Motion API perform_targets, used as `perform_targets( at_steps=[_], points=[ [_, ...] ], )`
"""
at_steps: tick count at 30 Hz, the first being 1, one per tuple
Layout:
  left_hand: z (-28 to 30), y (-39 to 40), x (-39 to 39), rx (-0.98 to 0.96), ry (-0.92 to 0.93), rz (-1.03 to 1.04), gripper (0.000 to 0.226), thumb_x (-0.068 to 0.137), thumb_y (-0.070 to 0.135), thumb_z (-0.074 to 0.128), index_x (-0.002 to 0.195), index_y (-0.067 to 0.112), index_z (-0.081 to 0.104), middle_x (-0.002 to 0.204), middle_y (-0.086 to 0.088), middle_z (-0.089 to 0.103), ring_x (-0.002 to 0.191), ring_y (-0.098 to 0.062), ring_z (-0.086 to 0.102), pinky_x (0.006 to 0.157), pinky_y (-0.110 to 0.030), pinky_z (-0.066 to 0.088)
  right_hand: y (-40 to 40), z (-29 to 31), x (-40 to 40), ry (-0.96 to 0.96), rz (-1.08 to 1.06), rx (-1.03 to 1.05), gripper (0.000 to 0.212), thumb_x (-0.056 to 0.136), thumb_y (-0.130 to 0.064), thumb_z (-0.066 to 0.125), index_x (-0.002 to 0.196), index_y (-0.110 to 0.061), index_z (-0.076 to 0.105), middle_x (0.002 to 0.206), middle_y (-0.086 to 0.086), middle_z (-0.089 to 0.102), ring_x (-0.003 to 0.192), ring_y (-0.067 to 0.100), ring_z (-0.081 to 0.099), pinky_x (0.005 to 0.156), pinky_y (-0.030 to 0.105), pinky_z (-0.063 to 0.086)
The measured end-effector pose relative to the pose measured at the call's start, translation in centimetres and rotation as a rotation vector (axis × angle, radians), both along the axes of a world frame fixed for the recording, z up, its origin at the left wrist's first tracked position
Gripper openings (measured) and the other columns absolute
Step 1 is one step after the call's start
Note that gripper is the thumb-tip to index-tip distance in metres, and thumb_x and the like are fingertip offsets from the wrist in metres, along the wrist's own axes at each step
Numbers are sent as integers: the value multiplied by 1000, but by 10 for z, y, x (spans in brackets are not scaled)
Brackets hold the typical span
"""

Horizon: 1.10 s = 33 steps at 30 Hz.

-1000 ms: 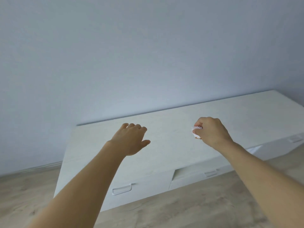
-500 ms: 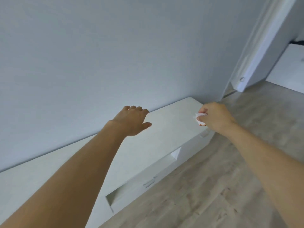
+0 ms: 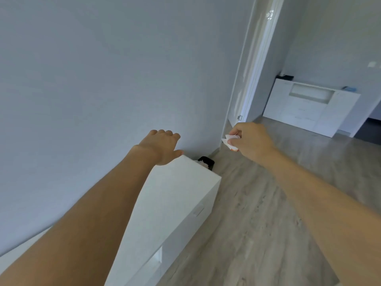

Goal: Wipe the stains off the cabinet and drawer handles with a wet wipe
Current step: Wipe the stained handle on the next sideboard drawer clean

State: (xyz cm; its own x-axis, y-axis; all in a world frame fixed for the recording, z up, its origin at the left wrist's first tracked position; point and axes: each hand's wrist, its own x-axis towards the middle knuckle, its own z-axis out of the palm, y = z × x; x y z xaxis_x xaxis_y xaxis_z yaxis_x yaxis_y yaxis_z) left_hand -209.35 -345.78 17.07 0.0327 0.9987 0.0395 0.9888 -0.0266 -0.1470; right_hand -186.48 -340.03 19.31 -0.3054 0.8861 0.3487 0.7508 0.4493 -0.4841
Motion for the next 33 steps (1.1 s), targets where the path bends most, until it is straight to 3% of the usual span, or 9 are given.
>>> perform_targets(
  at_steps=[3,7,13,17,20,24,33],
  points=[
    [11,78,24,-6,16,-36,58,100,48,32,147,13,27,144,-9,40,132,-27,36,111,-38,25,65,4,30,3,-27,-2,10,84,-12,63,92,-11,68,92,3,65,87,20,61,74,32,52],
    [15,177,71,20,30,-126,58,101,47,32,148,14,26,144,-10,40,131,-27,37,111,-38,26,155,4,81,9,-73,-4,6,82,-10,63,81,-15,66,84,0,61,80,15,56,56,20,39],
    [-14,327,134,31,36,-135,59,101,47,31,149,15,21,151,-8,31,136,-26,31,113,-37,22,317,-13,149,-11,-52,-9,7,81,-9,63,82,-14,67,88,2,61,82,17,55,57,21,38],
    [-35,417,169,-23,-1,-57,59,101,46,32,149,15,21,153,-7,28,137,-25,29,113,-37,21,422,-23,180,-66,23,-33,6,84,-9,63,84,-14,67,84,-2,59,80,15,54,54,14,35],
    [-38,478,184,-29,-36,-8,59,101,47,32,150,16,20,153,-6,27,138,-24,28,114,-36,20,499,-22,194,-122,51,-74,5,84,-10,62,81,-13,66,81,-2,59,79,17,56,55,19,39],
    [-48,546,181,-29,-32,76,59,100,48,33,149,17,22,153,-5,29,138,-24,29,114,-36,20,589,-27,179,-154,120,-92,9,83,-9,61,87,-10,69,87,1,62,90,23,60,78,38,52],
    [-116,693,120,-81,-59,282,58,100,48,34,147,16,26,150,-5,33,136,-24,32,114,-37,22,769,-82,57,-182,386,-140,7,84,-12,61,88,-13,66,91,4,63,88,25,60,78,37,52]
  ],
)
